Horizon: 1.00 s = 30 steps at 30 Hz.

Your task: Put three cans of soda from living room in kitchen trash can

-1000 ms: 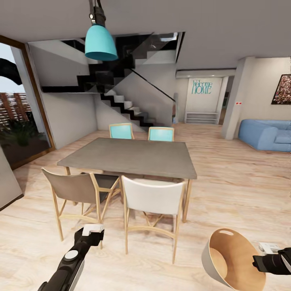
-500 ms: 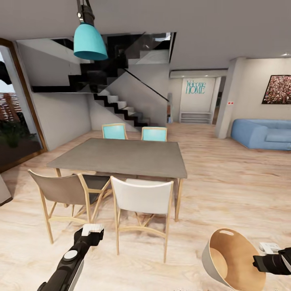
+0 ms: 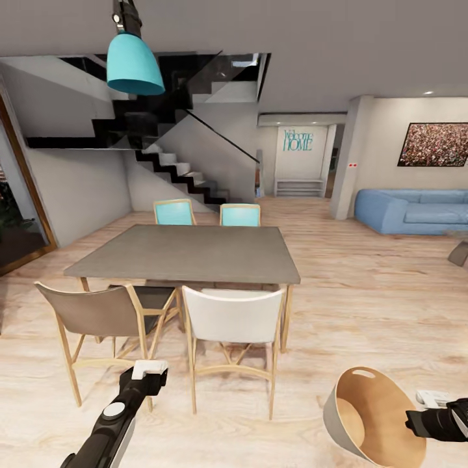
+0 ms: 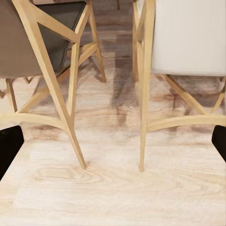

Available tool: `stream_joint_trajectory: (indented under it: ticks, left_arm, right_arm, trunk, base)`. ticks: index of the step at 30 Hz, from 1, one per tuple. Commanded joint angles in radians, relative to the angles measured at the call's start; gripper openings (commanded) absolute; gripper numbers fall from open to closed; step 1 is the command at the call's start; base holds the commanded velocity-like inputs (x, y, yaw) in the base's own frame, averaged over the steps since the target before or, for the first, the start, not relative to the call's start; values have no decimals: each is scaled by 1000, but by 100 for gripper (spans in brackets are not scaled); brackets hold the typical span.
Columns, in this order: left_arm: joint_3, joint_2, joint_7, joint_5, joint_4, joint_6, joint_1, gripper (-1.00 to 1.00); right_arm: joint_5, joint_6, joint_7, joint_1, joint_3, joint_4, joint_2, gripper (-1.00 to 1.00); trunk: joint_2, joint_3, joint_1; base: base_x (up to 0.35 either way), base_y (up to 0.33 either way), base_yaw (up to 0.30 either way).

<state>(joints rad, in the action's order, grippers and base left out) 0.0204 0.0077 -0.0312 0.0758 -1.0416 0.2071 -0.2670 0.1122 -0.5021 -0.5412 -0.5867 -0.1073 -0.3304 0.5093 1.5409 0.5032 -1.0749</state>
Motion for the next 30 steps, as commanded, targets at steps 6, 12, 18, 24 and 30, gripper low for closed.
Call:
stream_joint_trajectory:
  ticks: [6, 12, 18, 24, 30]
  left_arm:
    - [0, 0, -2, 0, 0, -14, 0, 100]
    - [-3, 0, -6, 6, 0, -22, 0, 100]
    - [-5, 0, -7, 7, 0, -23, 0, 100]
    - [-5, 0, -7, 7, 0, -23, 0, 100]
    - [-5, 0, -7, 8, 0, -23, 0, 100]
  right_arm:
    - [-9, -1, 1, -1, -5, -1, -1, -100]
    - [-9, -1, 3, -1, -5, -1, -1, -100]
    - [-9, -1, 3, -1, -5, -1, -3, -100]
    - [-9, -1, 3, -1, -5, -1, -2, -100]
    - [-8, 2, 1, -1, -5, -1, -3, -100]
  trunk:
    - [0, 0, 0]
    - [0, 0, 0]
    - [0, 0, 0]
    - [0, 0, 0]
    - [0, 0, 0]
  base:
    - [0, 75, -165]
    - [0, 0, -242]
    - [0, -190, -250]
    - [0, -272, -247]
    - [0, -282, -94]
